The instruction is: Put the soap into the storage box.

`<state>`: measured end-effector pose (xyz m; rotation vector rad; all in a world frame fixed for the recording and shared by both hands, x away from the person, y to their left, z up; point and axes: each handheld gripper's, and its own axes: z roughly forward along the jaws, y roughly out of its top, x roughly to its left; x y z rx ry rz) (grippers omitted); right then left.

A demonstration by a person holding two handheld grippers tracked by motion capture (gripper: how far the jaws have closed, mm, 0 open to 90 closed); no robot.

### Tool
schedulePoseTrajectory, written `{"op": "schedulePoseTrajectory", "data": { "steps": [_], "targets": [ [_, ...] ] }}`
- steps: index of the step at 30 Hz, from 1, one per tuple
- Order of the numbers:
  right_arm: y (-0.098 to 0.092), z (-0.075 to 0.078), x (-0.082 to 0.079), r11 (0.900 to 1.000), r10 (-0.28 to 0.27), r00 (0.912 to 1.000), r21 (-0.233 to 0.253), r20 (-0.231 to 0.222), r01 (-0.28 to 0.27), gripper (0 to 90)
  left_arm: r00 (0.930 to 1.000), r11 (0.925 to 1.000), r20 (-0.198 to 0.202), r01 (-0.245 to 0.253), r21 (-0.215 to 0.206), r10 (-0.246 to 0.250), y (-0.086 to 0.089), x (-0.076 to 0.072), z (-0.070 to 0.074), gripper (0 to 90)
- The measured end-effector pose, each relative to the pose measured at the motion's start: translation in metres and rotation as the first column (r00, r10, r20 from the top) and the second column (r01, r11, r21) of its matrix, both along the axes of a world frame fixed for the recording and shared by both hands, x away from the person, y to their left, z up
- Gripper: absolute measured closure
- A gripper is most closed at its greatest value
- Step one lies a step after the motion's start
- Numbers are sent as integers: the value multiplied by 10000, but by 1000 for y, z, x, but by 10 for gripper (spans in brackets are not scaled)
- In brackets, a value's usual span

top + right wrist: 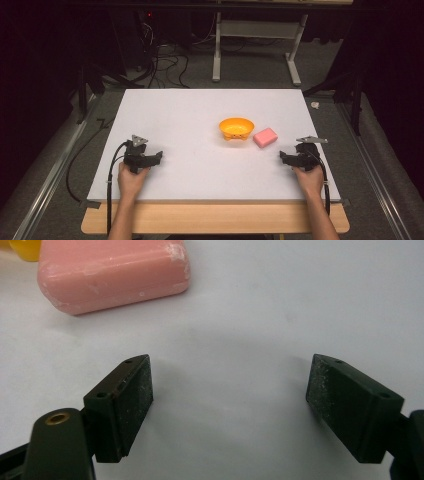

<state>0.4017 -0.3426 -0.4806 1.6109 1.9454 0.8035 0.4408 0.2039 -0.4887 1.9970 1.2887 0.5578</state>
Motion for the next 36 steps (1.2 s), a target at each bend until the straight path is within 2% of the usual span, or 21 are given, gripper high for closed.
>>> {"op": "schedulePoseTrajectory", "data": {
  "steps": [11,36],
  "targets": [
    [-2,1,0,9997,-25,10000,230,-35,26,177,10000,10000,1,-2,4,2,0,0,0,213],
    [3,25,-4,9966,266,9956,748,893,-333,162,10000,10000,-1,-4,3,4,0,0,0,212]
  ]
}}
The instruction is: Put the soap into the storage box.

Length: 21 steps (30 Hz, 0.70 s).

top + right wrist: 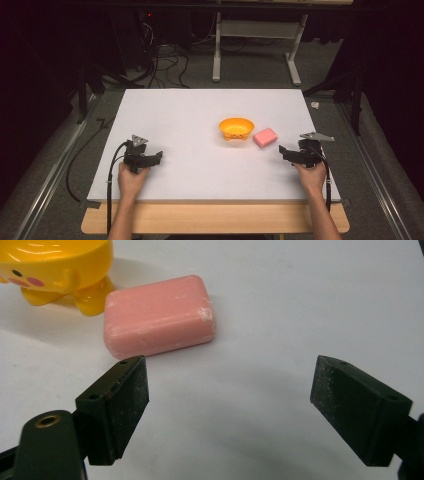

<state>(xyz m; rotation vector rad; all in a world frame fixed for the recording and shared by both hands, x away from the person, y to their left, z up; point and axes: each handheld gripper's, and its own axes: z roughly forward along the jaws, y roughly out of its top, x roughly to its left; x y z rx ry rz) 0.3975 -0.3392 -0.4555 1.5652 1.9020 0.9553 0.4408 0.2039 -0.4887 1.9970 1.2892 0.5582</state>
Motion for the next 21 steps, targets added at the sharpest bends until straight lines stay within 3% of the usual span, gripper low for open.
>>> {"op": "schedulePoseTrajectory", "data": {
  "steps": [10,21],
  "targets": [
    [8,12,3,9993,323,9993,183,191,-327,153,10000,10000,3,-1,-3,1,0,0,0,213],
    [27,19,17,9964,838,9965,115,0,-838,131,10000,10000,-1,1,-2,-1,0,0,0,213]
  ]
}}
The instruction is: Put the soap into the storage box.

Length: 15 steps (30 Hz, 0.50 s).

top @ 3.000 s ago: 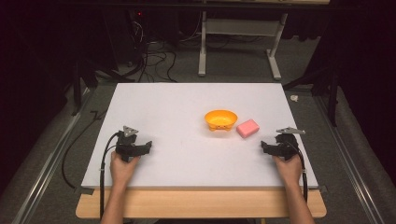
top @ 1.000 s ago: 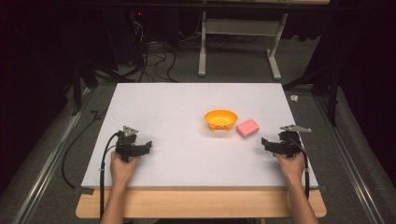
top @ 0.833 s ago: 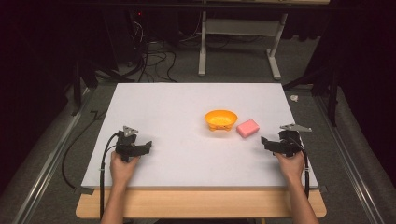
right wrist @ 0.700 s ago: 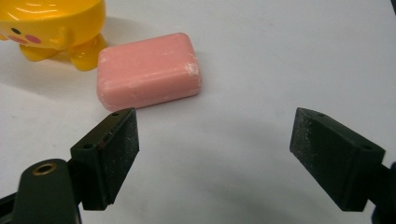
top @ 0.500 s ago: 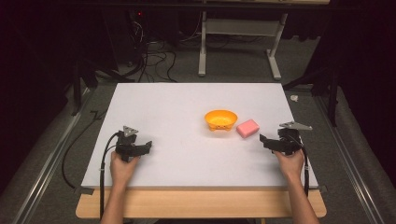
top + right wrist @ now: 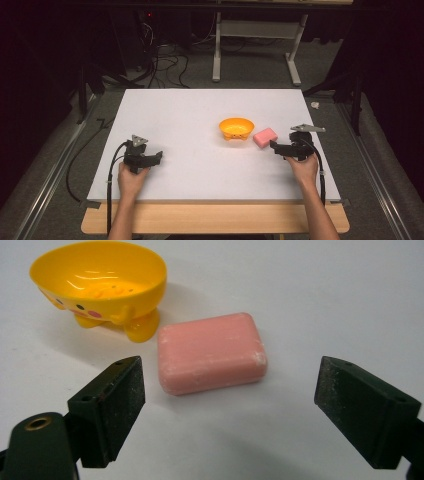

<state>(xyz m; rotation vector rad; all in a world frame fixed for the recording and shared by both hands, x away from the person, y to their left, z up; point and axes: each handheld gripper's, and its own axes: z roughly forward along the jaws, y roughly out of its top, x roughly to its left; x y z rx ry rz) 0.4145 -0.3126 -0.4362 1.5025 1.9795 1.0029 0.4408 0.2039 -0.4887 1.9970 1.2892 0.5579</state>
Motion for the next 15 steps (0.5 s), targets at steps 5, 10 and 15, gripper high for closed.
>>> {"op": "schedulePoseTrajectory", "data": {
  "steps": [5,10,15],
  "targets": [
    [10,2,7,9993,344,9993,-159,-132,-346,125,10000,10000,2,1,-1,-1,0,0,0,213],
    [18,3,13,9980,535,9984,-323,-159,-540,123,10000,10000,2,1,-1,-1,0,0,0,213],
    [26,4,20,9969,634,9979,-448,-132,-639,122,10000,10000,4,-1,1,1,0,0,0,213]
  ]
}}
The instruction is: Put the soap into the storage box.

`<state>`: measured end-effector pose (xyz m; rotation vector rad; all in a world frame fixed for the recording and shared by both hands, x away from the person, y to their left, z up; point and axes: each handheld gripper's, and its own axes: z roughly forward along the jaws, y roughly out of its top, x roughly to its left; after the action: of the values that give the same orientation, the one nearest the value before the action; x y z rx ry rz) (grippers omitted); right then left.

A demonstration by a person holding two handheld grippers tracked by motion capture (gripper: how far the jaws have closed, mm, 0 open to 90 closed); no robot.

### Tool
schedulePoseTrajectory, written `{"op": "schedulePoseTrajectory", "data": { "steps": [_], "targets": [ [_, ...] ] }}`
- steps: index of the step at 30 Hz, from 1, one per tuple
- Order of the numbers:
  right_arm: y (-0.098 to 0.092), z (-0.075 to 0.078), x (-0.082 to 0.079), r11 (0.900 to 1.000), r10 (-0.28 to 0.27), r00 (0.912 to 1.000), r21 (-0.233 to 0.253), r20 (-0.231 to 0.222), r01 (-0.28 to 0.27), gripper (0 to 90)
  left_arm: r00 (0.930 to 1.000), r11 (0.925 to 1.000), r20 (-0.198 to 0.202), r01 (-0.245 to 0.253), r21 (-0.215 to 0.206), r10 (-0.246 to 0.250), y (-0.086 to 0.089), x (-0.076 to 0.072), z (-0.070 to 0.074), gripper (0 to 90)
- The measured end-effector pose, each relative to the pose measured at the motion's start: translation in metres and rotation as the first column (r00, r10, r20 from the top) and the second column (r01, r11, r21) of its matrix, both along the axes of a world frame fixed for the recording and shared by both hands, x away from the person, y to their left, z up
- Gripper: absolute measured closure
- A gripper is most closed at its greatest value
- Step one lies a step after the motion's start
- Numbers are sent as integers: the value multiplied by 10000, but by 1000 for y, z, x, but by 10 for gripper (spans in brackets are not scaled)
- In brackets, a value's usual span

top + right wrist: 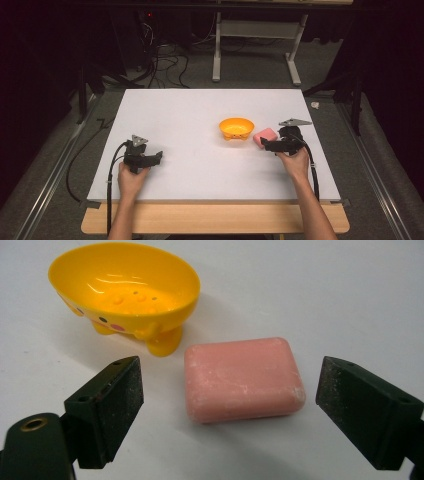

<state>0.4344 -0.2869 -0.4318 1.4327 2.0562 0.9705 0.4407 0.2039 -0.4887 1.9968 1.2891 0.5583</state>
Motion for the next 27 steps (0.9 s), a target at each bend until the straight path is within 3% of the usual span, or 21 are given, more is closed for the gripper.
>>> {"op": "schedulePoseTrajectory", "data": {
  "steps": [13,27],
  "targets": [
    [6,-6,21,9996,-91,9997,-265,-220,85,121,10000,10000,2,2,1,-2,0,0,0,213],
    [7,-24,34,9993,-177,9981,-350,-591,157,120,10000,10000,-10,4,12,-4,0,0,0,213]
  ]
}}
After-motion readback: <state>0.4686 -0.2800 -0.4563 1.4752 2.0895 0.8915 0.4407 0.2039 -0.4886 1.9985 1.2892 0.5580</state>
